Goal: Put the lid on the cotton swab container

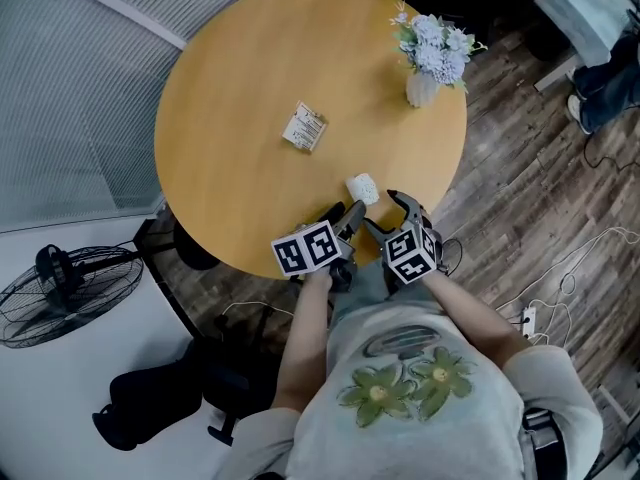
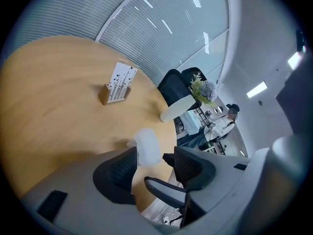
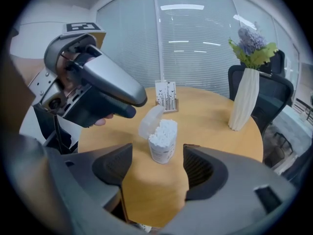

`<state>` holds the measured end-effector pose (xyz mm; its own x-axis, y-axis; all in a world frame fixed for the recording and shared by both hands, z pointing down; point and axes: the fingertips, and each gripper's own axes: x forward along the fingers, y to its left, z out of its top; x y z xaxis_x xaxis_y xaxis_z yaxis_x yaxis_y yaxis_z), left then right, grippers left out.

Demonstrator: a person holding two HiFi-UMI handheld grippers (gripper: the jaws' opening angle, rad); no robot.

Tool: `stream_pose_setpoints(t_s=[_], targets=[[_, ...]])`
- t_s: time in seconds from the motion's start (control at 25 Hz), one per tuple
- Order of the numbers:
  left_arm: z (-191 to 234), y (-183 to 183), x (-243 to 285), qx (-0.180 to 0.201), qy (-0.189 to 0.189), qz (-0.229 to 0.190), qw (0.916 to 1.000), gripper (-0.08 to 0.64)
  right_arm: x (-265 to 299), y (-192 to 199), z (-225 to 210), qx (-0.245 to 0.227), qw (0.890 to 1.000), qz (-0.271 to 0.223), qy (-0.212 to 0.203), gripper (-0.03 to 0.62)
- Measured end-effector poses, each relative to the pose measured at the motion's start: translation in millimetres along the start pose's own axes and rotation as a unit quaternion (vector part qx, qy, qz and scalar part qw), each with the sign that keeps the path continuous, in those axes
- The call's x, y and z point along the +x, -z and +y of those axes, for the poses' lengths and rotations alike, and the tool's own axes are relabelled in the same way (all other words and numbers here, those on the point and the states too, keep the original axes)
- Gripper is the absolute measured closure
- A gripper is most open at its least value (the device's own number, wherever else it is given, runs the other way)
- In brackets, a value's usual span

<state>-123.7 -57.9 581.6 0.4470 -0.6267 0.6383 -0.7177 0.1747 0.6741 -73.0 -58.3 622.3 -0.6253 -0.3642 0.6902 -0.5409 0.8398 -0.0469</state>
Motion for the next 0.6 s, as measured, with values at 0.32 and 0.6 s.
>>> stream_pose_setpoints(t_s=[0.32,0.6], targets=[[4.2,3.5,13.8,-0.03,0.032,0.032,0.9985,0.322,21.1,9.0,-2.4,0.01,1.0,0.017,0.003,0.261],[10.2,5.4,24.5,-0.04,0.04,0.053,0.997,0.33,36.7,13.4,-4.2,0.02,0.999,0.028,0.005,0.261]])
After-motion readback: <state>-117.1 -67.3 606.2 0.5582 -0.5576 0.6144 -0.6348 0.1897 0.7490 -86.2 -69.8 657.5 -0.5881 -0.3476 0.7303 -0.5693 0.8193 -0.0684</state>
